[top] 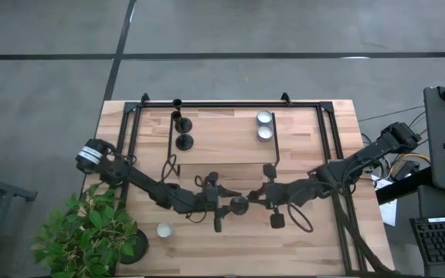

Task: Pick & Place candle stick holders
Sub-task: Put the black holder on the shelf

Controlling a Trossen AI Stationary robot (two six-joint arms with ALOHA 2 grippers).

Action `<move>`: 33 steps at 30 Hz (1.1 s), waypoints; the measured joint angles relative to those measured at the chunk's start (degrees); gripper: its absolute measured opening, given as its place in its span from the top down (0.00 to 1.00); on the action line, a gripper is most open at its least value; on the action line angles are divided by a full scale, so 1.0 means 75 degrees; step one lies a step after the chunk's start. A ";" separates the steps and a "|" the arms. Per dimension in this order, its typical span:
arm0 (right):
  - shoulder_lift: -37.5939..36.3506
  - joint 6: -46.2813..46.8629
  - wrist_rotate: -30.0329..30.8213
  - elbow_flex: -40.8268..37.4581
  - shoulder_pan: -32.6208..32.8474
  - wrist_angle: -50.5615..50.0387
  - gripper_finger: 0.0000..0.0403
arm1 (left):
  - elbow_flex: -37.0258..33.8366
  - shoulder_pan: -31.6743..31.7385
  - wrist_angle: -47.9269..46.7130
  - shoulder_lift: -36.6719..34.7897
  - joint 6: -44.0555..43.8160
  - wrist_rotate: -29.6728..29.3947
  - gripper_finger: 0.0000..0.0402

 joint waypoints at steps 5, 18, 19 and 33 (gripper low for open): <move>0.0262 -0.0052 0.0003 0.0133 -0.0015 -0.0071 0.90 | 0.0408 0.0046 -0.0335 0.0276 0.0027 0.0025 0.60; 0.0338 -0.0131 0.0003 0.0242 -0.0009 -0.0085 0.90 | 0.0466 0.0066 -0.0741 0.0191 -0.0134 0.0012 0.60; 0.0338 -0.0130 0.0003 0.0242 -0.0009 -0.0088 0.90 | 0.0449 0.0066 -0.0746 0.0191 -0.0134 0.0012 0.60; 0.0338 -0.0114 0.0000 0.0239 -0.0004 -0.0047 0.90 | 0.0443 0.0098 -0.0794 0.0191 -0.0129 0.0030 0.85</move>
